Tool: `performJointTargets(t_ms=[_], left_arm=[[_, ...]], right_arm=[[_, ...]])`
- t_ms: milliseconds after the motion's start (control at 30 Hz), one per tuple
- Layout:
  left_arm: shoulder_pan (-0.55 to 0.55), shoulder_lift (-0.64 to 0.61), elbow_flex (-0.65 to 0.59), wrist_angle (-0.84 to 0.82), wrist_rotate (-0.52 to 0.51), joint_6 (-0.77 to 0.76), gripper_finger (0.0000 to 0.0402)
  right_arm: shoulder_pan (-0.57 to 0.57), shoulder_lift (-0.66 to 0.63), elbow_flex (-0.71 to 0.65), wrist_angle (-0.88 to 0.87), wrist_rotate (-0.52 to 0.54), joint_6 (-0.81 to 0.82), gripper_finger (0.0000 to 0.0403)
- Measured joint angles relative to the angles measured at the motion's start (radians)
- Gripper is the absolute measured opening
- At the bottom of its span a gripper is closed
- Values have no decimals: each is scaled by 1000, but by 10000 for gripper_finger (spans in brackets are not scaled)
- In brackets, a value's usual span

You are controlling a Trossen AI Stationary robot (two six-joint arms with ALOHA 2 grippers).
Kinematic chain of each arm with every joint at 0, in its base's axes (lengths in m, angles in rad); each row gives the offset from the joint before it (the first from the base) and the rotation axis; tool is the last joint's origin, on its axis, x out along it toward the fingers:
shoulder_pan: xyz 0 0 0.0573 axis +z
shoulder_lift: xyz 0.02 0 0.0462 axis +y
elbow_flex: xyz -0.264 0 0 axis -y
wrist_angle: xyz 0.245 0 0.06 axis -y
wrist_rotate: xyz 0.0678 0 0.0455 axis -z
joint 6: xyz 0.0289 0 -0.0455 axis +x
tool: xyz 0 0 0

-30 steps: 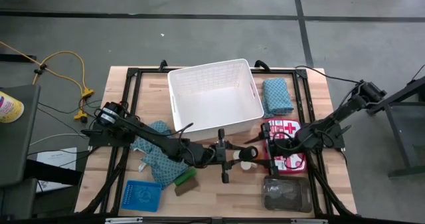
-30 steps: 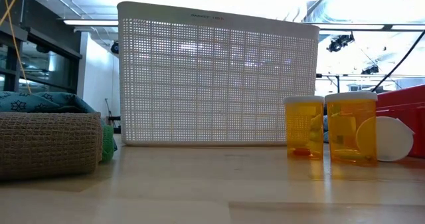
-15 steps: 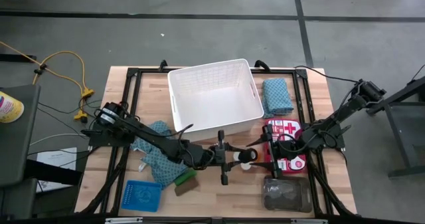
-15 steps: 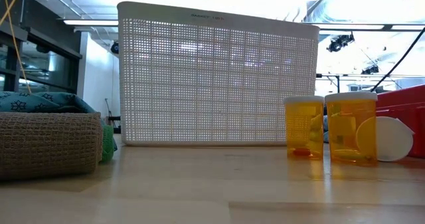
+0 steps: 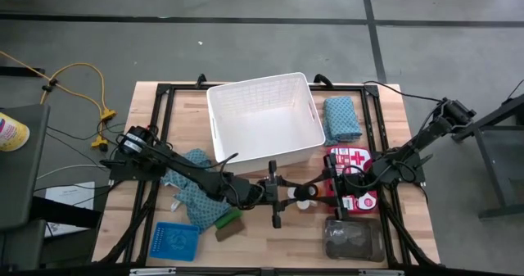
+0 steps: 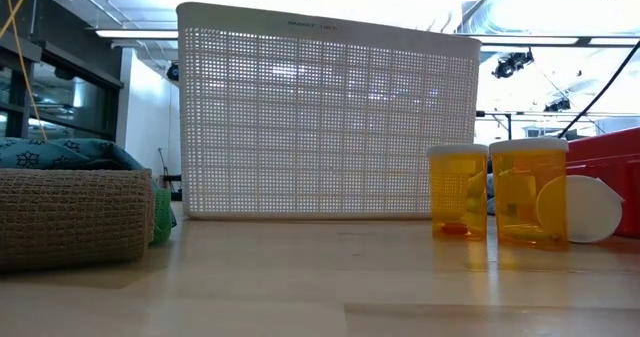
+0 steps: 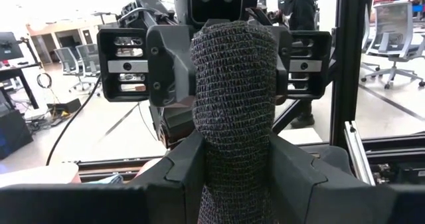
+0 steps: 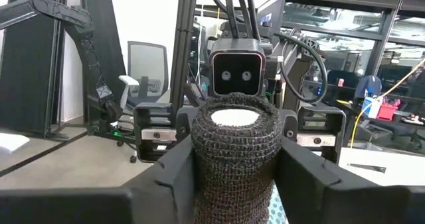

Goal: Pick & place medical supplies in basket/bin
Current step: Put the black bandage into the black bin

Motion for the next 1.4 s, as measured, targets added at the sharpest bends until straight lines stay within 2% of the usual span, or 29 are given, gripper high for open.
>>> performJointTargets(t_ms=[467, 633, 833, 1100, 1400], left_arm=[[0, 0, 0, 0, 3, -39, 128], [1, 0, 0, 1, 58, -59, 166], [1, 0, 0, 1, 71, -74, 221], [-3, 0, 0, 0, 80, -79, 233], [-29, 0, 0, 0, 74, -99, 234]], right_arm=[[0, 0, 0, 0, 0, 1, 150], [1, 0, 0, 0, -6, 0, 147], [1, 0, 0, -1, -3, 3, 145], [37, 0, 0, -2, 10, 4, 145], [148, 0, 0, -69, 145, 85, 145]])
